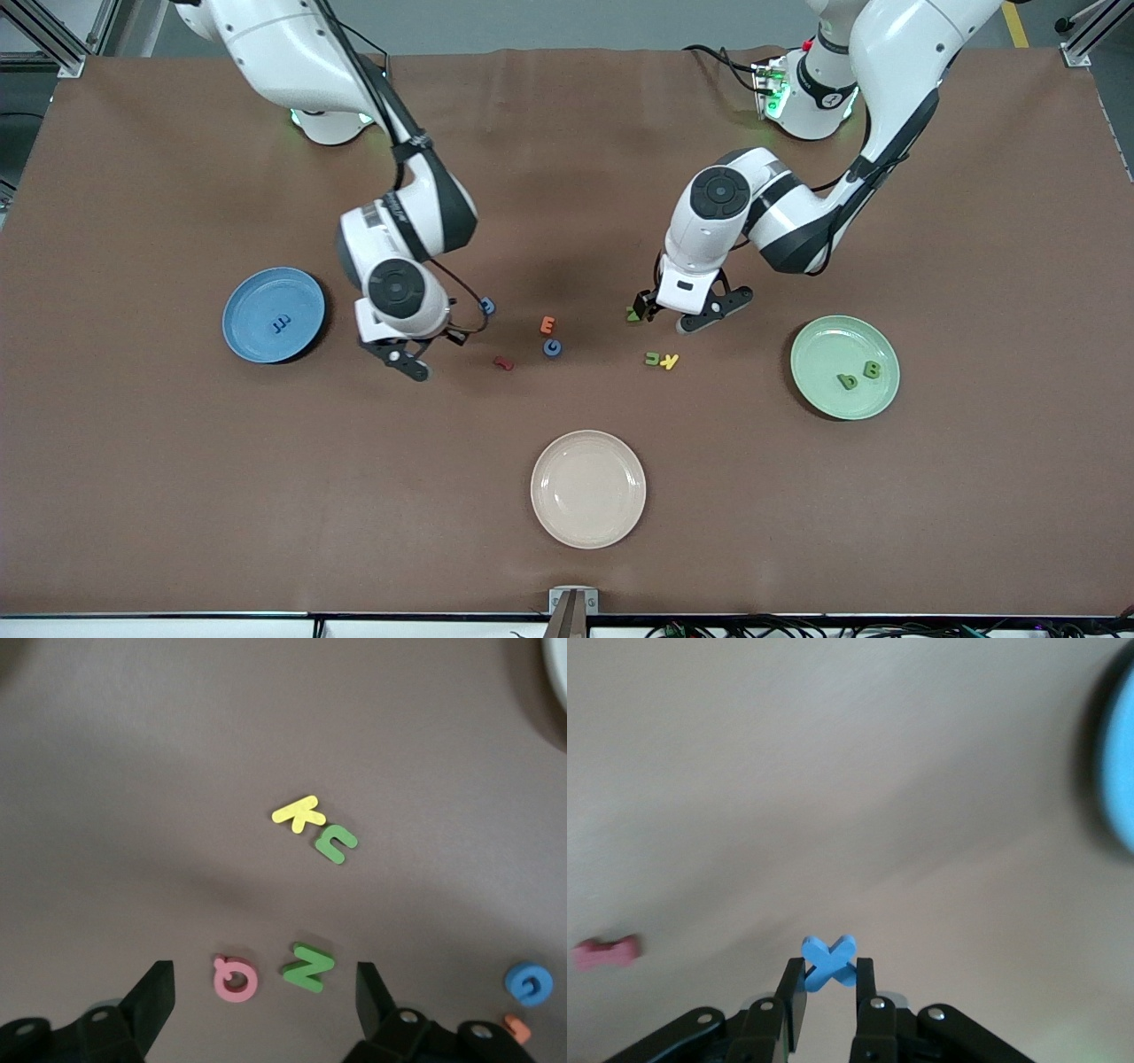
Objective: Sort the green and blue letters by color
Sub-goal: 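Place the blue x on the blue plate while the left gripper reaches green N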
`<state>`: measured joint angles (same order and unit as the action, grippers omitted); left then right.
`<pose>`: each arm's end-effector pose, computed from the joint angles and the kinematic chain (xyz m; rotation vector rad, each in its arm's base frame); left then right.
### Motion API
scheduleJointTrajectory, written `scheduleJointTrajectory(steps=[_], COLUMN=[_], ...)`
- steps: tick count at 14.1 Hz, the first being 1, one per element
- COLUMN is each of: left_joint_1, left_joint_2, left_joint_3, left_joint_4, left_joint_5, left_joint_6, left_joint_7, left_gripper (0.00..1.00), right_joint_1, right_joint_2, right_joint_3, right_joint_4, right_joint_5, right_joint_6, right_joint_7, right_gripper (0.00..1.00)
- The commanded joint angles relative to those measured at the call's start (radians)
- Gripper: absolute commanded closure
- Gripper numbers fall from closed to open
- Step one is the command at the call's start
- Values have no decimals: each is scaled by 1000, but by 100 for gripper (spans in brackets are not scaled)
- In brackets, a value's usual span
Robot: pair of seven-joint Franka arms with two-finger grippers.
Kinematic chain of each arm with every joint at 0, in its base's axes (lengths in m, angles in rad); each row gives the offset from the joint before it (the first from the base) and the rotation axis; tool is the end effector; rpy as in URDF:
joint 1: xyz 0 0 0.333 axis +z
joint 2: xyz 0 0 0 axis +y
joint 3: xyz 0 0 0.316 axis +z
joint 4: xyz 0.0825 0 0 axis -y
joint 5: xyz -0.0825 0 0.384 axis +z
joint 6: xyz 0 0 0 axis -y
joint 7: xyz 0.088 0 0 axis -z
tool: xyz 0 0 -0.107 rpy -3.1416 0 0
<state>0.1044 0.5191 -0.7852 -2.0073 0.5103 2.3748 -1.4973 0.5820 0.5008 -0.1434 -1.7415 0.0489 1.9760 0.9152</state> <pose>0.4839 -0.3624 0.2655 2.9921 0.7982 0.0336 0.5689 0.2779 0.2726 2.8546 -0.7189 -0.2744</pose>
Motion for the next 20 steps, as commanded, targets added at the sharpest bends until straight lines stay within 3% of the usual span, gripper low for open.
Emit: scheduleJointTrajectory(steps=[1, 3, 5, 8, 12, 16, 17, 18, 19, 20], left_joint_1=[-35, -74, -80, -87, -88, -89, -91, -98, -98, -97], left_joint_2=[71, 111, 154, 191, 225, 257, 262, 271, 271, 271], left_joint_3=[4, 6, 8, 6, 4, 4, 4, 4, 6, 6], left_joint_4=[35, 54, 68, 70, 70, 71, 76, 78, 81, 81], left_joint_5=[92, 149, 238, 350, 355, 355, 355, 356, 356, 355], left_joint_6=[11, 11, 11, 11, 12, 40, 53, 56, 57, 57], left_joint_7=[-160, -222, -222, -160, -35, -26, -26, -24, -11, 9], left_gripper=[14, 18, 29, 31, 31, 37, 38, 40, 42, 44], right_joint_1=[-83, -148, -207, -287, -442, -545, -560, -568, -570, -570], right_joint_2=[-125, -189, -247, -318, -355, -355, -352, -349, -347, -347], right_joint_3=[13, 13, 13, 13, 13, 15, 15, 15, 15, 15], right_joint_4=[-134, -205, -278, -400, -530, -578, -578, -578, -576, -576], right_joint_5=[-66, -69, -95, -112, -112, -112, -112, -110, -110, -109], right_joint_6=[-13, -11, 12, 90, 230, 288, 290, 290, 290, 288], right_joint_7=[-141, -255, -343, -467, -686, -825, -835, -837, -837, -835], right_gripper=[100, 100, 99, 99, 99, 98, 88, 57, 1, 0])
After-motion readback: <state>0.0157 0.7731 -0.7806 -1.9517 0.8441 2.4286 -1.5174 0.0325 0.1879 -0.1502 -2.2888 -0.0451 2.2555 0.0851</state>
